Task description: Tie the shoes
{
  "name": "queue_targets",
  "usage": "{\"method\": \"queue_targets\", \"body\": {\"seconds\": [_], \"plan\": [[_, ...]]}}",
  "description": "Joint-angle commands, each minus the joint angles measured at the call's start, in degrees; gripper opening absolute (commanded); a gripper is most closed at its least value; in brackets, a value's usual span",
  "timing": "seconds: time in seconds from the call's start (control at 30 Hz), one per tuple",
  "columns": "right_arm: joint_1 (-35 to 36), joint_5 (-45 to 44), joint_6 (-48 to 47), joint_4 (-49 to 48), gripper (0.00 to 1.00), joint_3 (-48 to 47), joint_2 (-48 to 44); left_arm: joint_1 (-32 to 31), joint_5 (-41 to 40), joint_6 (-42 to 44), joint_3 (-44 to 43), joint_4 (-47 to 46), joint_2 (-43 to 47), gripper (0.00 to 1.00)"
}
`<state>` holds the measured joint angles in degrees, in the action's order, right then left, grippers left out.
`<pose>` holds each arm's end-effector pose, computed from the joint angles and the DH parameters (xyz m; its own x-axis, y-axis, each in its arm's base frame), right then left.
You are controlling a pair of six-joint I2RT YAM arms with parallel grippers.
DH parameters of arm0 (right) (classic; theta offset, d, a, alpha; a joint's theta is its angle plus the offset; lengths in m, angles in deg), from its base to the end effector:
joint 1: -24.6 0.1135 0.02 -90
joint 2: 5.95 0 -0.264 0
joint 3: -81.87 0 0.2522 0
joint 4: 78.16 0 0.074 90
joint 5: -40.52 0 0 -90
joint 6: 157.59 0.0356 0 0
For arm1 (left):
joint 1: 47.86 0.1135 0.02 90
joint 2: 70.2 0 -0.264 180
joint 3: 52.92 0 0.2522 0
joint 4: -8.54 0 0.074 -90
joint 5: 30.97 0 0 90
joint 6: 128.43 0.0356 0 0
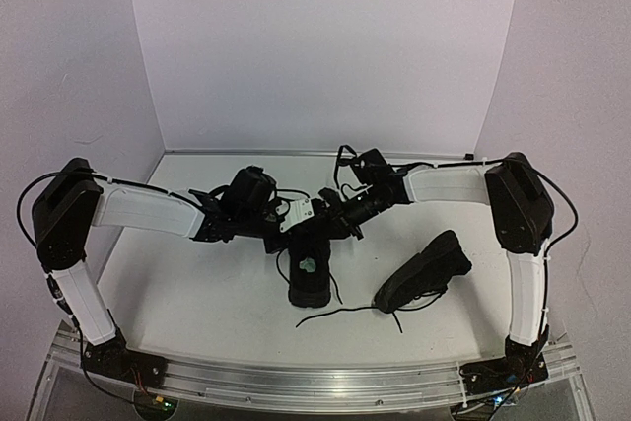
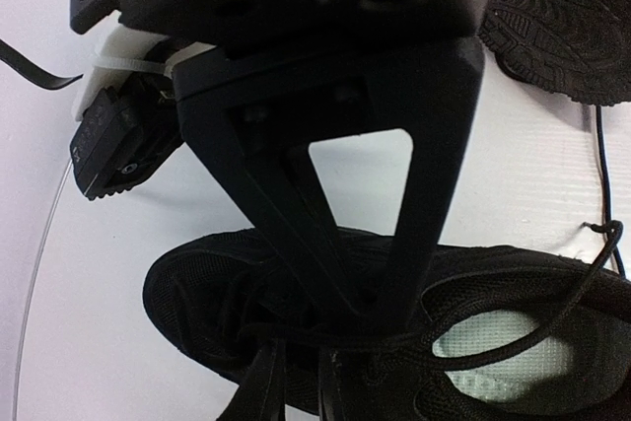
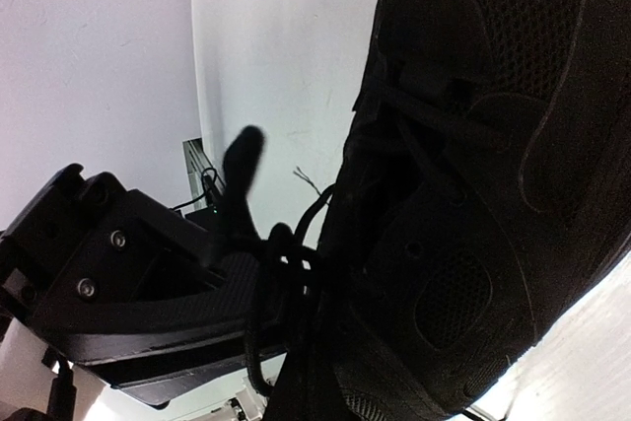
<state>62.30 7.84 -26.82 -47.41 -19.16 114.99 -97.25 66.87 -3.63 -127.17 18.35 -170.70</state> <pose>0.3393 0.3001 0.1820 -0.9548 -0.2923 -0.0550 -0.1702 0.3853 0.9070 0.2454 -0.2936 0.1972 0.1556 0.6872 -0.7096 0.8952 0.2057 0.3954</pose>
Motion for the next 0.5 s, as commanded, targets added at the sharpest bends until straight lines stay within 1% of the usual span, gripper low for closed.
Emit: {"method": "queue_targets", "body": {"seconds": [0.0, 0.47], "plan": [[-0.6, -2.7, -0.2, -0.5, 0.00, 0.3, -4.1, -0.2, 0.2, 1.0, 0.0, -0.4, 3.7, 0.16], [-1.0, -3.6, -0.5, -0.6, 0.00, 0.2, -4.9, -0.2, 0.1, 1.3, 0.2, 1.6, 3.4, 0.19]]}}
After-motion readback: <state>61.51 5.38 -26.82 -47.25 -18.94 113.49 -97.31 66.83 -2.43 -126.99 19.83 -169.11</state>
